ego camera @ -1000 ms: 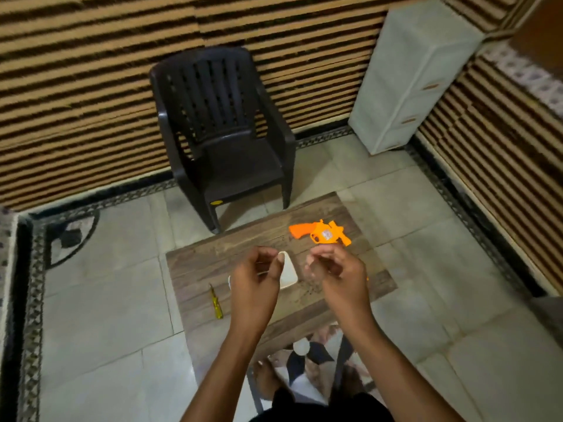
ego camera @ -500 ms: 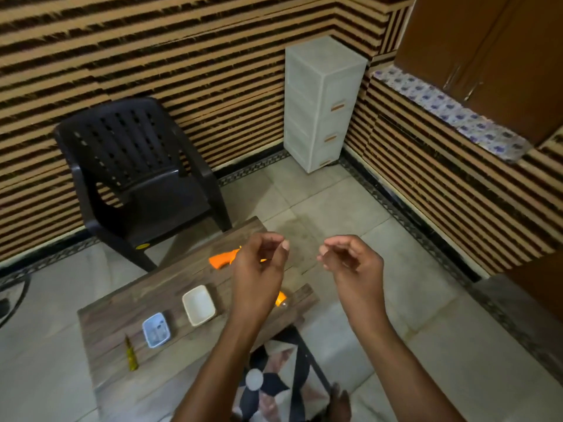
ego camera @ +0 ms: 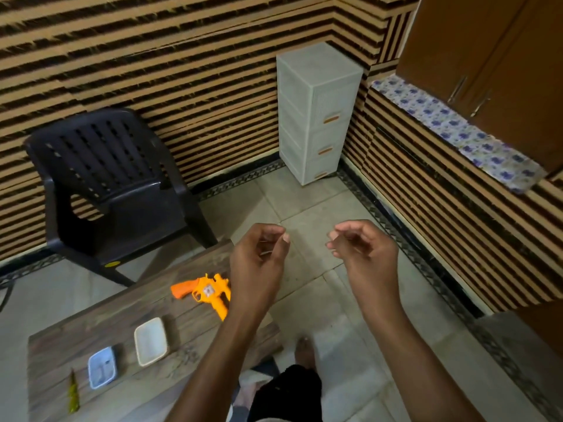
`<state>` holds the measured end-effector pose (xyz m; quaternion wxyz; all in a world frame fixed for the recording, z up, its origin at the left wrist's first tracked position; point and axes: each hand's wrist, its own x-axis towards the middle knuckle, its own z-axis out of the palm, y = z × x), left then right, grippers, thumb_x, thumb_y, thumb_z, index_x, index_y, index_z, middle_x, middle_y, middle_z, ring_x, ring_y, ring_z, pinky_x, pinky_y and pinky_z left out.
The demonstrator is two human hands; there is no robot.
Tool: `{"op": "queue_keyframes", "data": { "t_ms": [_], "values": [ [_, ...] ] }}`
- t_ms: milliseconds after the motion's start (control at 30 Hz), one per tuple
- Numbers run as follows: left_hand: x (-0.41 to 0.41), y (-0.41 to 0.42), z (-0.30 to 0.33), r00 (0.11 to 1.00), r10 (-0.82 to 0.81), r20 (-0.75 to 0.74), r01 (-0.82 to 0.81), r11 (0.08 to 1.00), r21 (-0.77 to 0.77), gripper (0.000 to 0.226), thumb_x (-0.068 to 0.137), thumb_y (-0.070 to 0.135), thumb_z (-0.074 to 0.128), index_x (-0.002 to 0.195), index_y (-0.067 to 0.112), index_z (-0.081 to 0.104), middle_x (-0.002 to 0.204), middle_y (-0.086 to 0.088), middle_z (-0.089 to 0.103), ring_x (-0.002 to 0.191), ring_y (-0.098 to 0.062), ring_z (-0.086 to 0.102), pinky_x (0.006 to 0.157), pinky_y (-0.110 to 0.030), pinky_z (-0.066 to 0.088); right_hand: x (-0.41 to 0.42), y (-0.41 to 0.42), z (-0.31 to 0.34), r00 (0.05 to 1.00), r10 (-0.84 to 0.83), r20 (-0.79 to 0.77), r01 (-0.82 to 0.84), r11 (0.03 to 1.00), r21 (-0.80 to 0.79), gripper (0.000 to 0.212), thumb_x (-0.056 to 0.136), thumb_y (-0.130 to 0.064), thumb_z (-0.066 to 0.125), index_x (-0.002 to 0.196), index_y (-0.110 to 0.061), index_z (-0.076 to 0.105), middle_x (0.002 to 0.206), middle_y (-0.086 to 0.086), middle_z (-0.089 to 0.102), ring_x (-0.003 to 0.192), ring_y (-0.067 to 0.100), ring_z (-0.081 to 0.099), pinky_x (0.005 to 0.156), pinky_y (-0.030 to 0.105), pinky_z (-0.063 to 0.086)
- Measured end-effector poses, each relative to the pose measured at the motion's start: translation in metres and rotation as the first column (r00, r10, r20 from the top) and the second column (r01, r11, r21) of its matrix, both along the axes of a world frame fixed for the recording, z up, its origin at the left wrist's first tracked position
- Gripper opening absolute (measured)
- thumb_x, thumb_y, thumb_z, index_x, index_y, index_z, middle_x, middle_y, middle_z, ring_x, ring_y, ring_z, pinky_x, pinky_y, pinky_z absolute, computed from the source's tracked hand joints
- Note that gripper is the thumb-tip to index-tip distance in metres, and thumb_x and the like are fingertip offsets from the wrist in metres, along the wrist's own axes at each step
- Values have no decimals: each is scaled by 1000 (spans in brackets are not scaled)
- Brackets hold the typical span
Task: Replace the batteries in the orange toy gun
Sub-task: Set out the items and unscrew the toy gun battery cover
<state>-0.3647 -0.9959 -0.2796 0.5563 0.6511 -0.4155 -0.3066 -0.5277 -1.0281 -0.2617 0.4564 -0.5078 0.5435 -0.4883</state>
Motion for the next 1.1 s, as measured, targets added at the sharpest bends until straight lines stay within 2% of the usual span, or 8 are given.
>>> {"op": "queue_keyframes", "data": {
  "t_ms": [233, 433, 600, 667, 733, 833, 933, 1100],
  "values": [
    [7, -100, -5, 999, 41, -20, -41, 999, 8, 2, 94, 19, 73, 93, 19, 71, 86, 4, 73, 80, -12, 70, 67, -22, 52, 11, -110, 5, 996, 72, -58, -72, 997, 1, 10, 92, -7, 72, 95, -17, 71, 84, 1, 75, 83, 20, 74, 79, 42, 63],
    [30, -164, 0, 981, 195, 10, -195, 980, 30, 2, 94, 19, 73, 92, 18, 71, 86, 6, 72, 77, -4, 66, 65, -14, 47, 46, -198, 0, 980, 198, -17, -198, 980, 13, 8, 92, -6, 72, 94, -13, 71, 84, 3, 75, 81, 18, 75, 72, 28, 61],
    [49, -200, -4, 933, 360, 27, -361, 930, 73, 3, 95, 20, 72, 92, 19, 71, 85, 8, 71, 77, -6, 67, 62, -30, 56, 84, -261, -18, 925, 379, 0, -379, 925, 44, 9, 92, -6, 72, 91, -15, 71, 81, 4, 75, 80, 19, 75, 75, 34, 62],
    [59, -215, -8, 881, 472, 31, -473, 878, 77, 3, 95, 18, 72, 93, 16, 71, 87, 5, 73, 79, -9, 68, 66, -25, 53, 103, -293, -25, 877, 481, -2, -480, 875, 61, 15, 92, -9, 73, 88, -23, 71, 81, 3, 75, 81, 23, 75, 76, 41, 63],
    [68, -228, -9, 807, 589, 39, -590, 804, 73, 3, 95, 18, 72, 92, 17, 71, 88, 2, 74, 82, -15, 70, 70, -29, 55, 127, -323, -26, 801, 599, 7, -599, 800, 43, 16, 91, -11, 74, 86, -26, 71, 82, 2, 74, 82, 25, 74, 77, 46, 63],
    [75, -239, -6, 693, 719, 54, -720, 687, 99, 3, 94, 17, 72, 92, 16, 72, 86, 2, 74, 82, -16, 71, 71, -33, 57, 159, -352, -21, 691, 723, -9, -723, 691, 25, 11, 91, -9, 74, 90, -20, 71, 81, -1, 75, 80, 17, 74, 75, 37, 62],
    [81, -251, 5, 554, 829, 79, -832, 548, 87, 3, 95, 15, 72, 92, 13, 72, 84, 1, 74, 80, -12, 71, 70, -24, 53, 194, -374, -10, 581, 813, 38, -814, 580, 43, 10, 90, -9, 74, 90, -18, 71, 79, 0, 76, 76, 15, 74, 71, 29, 60],
    [101, -261, 3, 377, 922, 91, -924, 368, 106, 3, 95, 16, 71, 92, 17, 72, 83, 4, 74, 76, -5, 68, 68, -16, 51, 252, -391, -9, 435, 896, 82, -900, 431, 63, 8, 90, -5, 74, 92, -13, 72, 78, 3, 76, 74, 15, 74, 70, 27, 62]
  ]
}}
